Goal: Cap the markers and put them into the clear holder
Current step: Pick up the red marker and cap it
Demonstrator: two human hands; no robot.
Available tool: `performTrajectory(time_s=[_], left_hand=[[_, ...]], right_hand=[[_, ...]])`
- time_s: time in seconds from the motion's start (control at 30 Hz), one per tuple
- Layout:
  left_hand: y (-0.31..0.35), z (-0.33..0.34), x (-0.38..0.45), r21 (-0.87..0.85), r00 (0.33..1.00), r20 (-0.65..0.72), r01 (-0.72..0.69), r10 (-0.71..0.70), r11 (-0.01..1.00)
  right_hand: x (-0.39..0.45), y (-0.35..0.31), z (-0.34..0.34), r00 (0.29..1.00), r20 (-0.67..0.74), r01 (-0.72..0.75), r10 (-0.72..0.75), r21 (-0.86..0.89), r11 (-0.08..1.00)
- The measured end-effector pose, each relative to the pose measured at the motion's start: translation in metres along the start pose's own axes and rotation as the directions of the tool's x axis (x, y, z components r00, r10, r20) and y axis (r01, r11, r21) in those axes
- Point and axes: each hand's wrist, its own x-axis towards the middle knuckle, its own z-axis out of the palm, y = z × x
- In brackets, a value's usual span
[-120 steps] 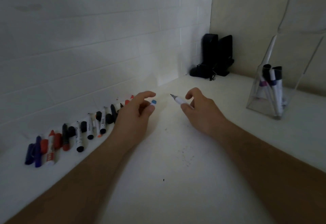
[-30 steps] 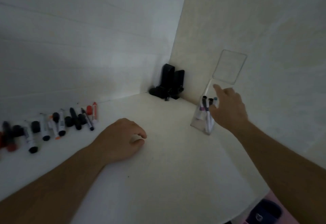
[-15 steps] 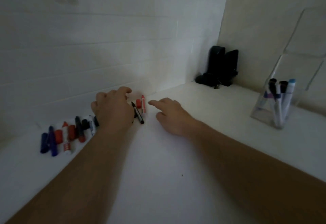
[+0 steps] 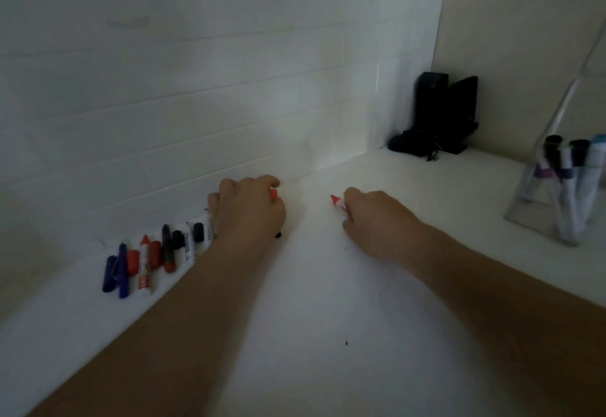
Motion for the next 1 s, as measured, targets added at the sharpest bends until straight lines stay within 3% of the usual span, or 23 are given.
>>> performTrajectory(time_s=[0.1,0.13,0.2,0.23,0.33,0.43,0.57,0.67,0.73,0.83,1.0], left_hand=[[0.02,0.006,0.015,0.144,0.979,0.198,-0.076,0.047,0.987],[0.026,0.006,0.02,0.213,0.969,0.244,-0.104,0.05,0.972],[0.034,0.006,0.031,0.305,0.951,0.308,-0.118,0.019,0.945],[0.037,0.005,0.036,0.334,0.943,0.332,-0.117,0.0,0.935],[0.037,0.008,0.048,0.305,0.934,0.358,-0.124,0.007,0.944],[0.034,0.015,0.051,0.084,0.928,0.359,-0.14,0.101,0.987],[0.043,0.015,0.036,-0.103,0.908,0.306,-0.267,0.286,0.958],[0.056,0.003,0.007,-0.304,0.851,0.352,-0.29,0.39,0.908],[0.062,0.0,-0.012,-0.313,0.821,0.381,-0.319,0.426,0.895],[0.063,0.005,-0.031,-0.279,0.867,0.304,-0.316,0.395,0.907],[0.051,0.013,-0.042,-0.506,0.953,0.142,-0.163,0.269,0.847]], right_hand=[[-0.028,0.02,-0.002,0.991,-0.093,-0.066,0.097,0.292,0.954],[-0.033,0.026,-0.004,0.98,-0.112,-0.1,0.167,0.445,0.89],[-0.036,0.038,-0.009,0.95,-0.06,-0.162,0.307,0.745,0.647],[-0.035,0.043,-0.013,0.939,-0.051,-0.16,0.341,0.811,0.562],[-0.028,0.058,-0.019,0.913,-0.126,-0.129,0.387,0.812,0.57],[-0.026,0.068,-0.016,0.925,-0.089,-0.158,0.37,0.795,0.586],[-0.029,0.071,-0.011,0.957,-0.108,-0.153,0.268,0.596,0.788],[-0.033,0.066,-0.014,0.979,-0.079,-0.132,0.186,0.449,0.884],[-0.036,0.064,-0.015,0.986,-0.071,-0.116,0.154,0.377,0.919],[-0.037,0.06,-0.016,0.986,-0.05,-0.132,0.16,0.354,0.926],[-0.034,0.054,-0.014,0.983,-0.041,-0.157,0.18,0.334,0.929]])
